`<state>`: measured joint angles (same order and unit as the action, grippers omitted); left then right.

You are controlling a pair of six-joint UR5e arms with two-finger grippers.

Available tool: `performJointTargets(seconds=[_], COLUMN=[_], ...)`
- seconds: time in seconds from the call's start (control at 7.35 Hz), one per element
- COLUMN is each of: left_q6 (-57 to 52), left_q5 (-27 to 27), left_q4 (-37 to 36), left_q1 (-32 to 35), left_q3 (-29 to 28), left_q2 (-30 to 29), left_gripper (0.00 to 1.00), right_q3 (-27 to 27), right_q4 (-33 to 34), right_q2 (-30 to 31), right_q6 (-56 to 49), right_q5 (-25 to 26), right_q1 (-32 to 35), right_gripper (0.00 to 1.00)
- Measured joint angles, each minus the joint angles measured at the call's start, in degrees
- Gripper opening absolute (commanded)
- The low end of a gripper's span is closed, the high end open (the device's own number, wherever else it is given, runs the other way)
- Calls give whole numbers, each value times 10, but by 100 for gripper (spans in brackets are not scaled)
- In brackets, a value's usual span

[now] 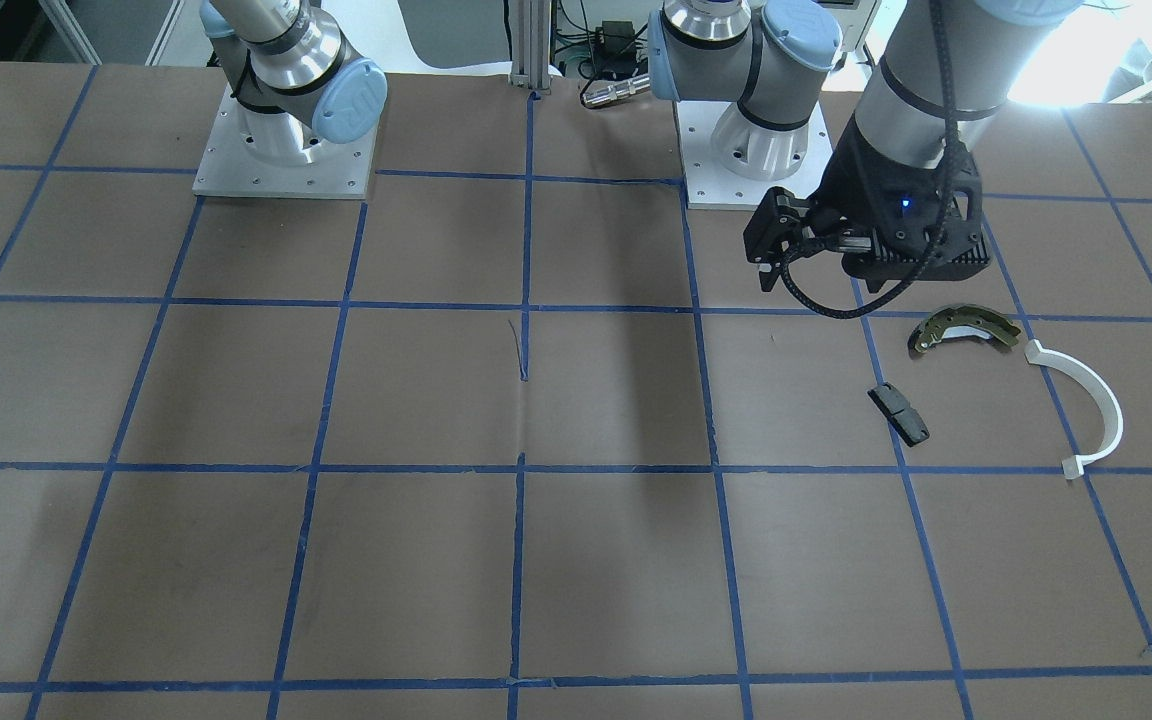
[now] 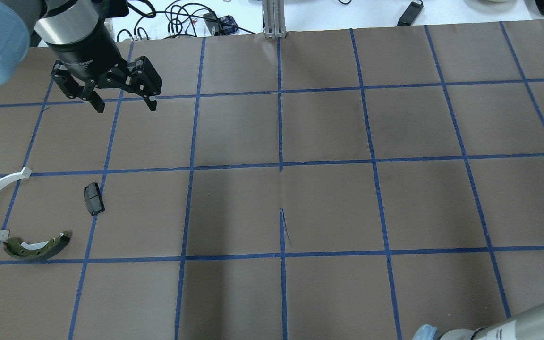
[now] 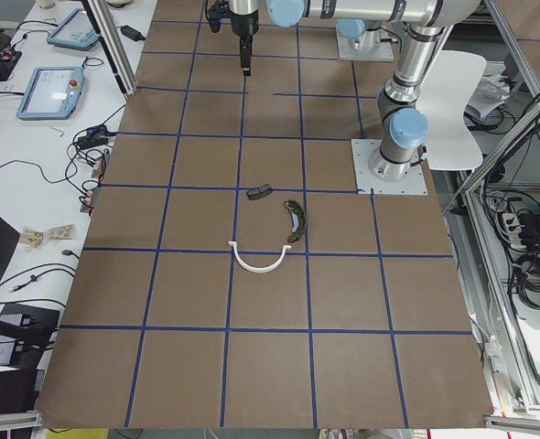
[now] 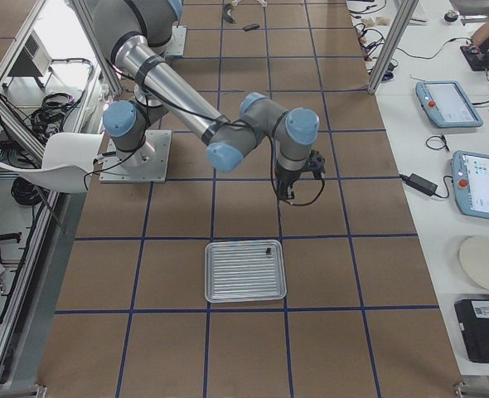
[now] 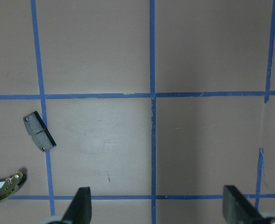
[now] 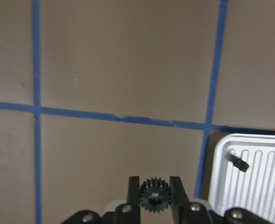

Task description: Place bearing gear from tray to pile

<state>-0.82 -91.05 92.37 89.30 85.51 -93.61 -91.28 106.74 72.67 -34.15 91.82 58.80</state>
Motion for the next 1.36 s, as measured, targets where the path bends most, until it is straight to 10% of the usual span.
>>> performJointTargets(seconds=[0.82, 1.36], left_q6=[-1, -1], left_q5=[0, 0], left_q4=[0, -1], left_q1=[0, 0], left_q3=[3, 4], left_q2=[3, 5], left_gripper=[100, 100], right_q3=[3, 3], right_q4=[92, 159], right_q2=[-55, -120], right_q6=[494, 627], right_q5=[-82, -52], right_q1=[327, 488], right_gripper=[0, 0])
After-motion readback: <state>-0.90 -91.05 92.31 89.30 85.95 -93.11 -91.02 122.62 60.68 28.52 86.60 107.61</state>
